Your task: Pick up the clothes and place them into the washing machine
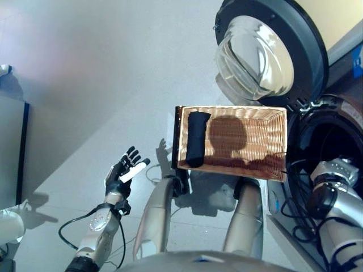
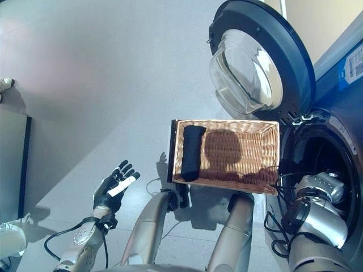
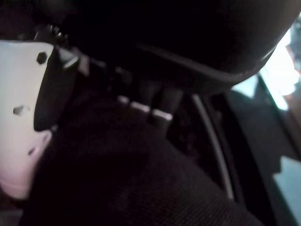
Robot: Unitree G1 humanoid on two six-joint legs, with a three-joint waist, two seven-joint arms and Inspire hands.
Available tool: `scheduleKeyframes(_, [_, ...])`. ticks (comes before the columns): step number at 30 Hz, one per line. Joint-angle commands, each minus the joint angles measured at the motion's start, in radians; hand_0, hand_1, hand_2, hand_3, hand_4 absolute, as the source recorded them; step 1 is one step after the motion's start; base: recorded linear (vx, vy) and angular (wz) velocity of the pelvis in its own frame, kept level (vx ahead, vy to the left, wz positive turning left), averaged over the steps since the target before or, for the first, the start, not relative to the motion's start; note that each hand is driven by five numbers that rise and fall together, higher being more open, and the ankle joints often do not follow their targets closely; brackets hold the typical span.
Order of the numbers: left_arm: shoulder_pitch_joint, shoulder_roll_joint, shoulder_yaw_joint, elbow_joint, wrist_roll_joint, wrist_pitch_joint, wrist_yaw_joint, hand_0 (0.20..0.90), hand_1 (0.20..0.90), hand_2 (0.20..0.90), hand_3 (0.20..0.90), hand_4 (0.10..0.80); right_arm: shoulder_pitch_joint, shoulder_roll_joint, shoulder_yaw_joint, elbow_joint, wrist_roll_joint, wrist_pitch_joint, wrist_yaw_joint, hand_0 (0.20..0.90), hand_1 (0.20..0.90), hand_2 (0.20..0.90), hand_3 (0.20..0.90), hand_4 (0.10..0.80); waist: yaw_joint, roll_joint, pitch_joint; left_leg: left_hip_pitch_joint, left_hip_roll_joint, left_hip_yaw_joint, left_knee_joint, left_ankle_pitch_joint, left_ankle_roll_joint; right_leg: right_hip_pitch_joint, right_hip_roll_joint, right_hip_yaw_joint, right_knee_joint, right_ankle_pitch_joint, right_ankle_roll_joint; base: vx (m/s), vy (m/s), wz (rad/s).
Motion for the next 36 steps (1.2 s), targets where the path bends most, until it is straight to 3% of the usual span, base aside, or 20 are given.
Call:
scheduleKeyframes(1, [0.006, 0.049, 0.058, -0.049, -0.002, -0.049, 0.015, 0.9, 0.9, 0.9, 0.9, 0.8, -0.001, -0.135, 0.037, 0.016, -0.071, -0.046, 0.02, 0.9, 0.9, 0.9, 0.9, 0.8, -0.009, 0.006, -0.04, 0.025, 0.023, -0.056, -0.034, -0.01, -0.075, 0.029, 0.044, 0.012, -0.014, 0.1, -0.024, 0.085, 0.0, -0.01])
scheduleKeyframes(3, [0.011, 0.05, 0.062, -0.05, -0.004, -0.045, 0.014, 0.9, 0.9, 0.9, 0.9, 0.8, -0.001, -0.13, 0.038, 0.016, -0.066, -0.045, 0.02, 0.9, 0.9, 0.9, 0.9, 0.8, -0.011, 0.003, -0.036, 0.018, 0.025, -0.047, -0.038, 0.011, -0.071, 0.023, 0.042, 0.004, -0.021, 0.12, -0.03, -0.085, 0.006, 0.0])
scheduleKeyframes(17, [0.013, 0.052, 0.057, -0.054, -0.02, -0.042, 0.003, 0.9, 0.9, 0.9, 0.9, 0.8, -0.015, -0.087, 0.068, 0.006, -0.075, -0.014, 0.028, 0.9, 0.9, 0.9, 0.9, 0.8, -0.012, -0.014, -0.041, 0.027, 0.02, -0.054, -0.039, -0.001, -0.071, 0.042, 0.044, 0.007, -0.033, 0.121, -0.026, -0.006, 0.005, 0.0])
scheduleKeyframes(26, [0.006, 0.034, 0.067, -0.025, -0.035, -0.048, -0.005, 0.9, 0.9, 0.9, 0.9, 0.8, 0.043, 0.085, 0.147, -0.062, -0.121, 0.013, 0.099, 0.9, 0.9, 0.9, 0.9, 0.8, -0.023, -0.045, -0.017, 0.076, 0.013, -0.04, -0.16, 0.074, -0.074, 0.126, 0.047, -0.02, -0.19, 0.21, -0.02, -0.02, 0.008, -0.01])
scheduleKeyframes(36, [0.013, 0.007, 0.11, 0.046, 0.002, -0.057, -0.009, 0.9, 0.9, 0.9, 0.9, 0.8, 0.157, 0.243, 0.248, -0.086, -0.265, 0.076, 0.12, 0.9, 0.9, 0.9, 0.9, 0.8, -0.034, -0.099, -0.018, 0.246, -0.013, -0.057, -0.374, 0.157, -0.083, 0.323, 0.052, -0.063, -0.436, 0.309, 0.003, 0.042, -0.014, 0.01])
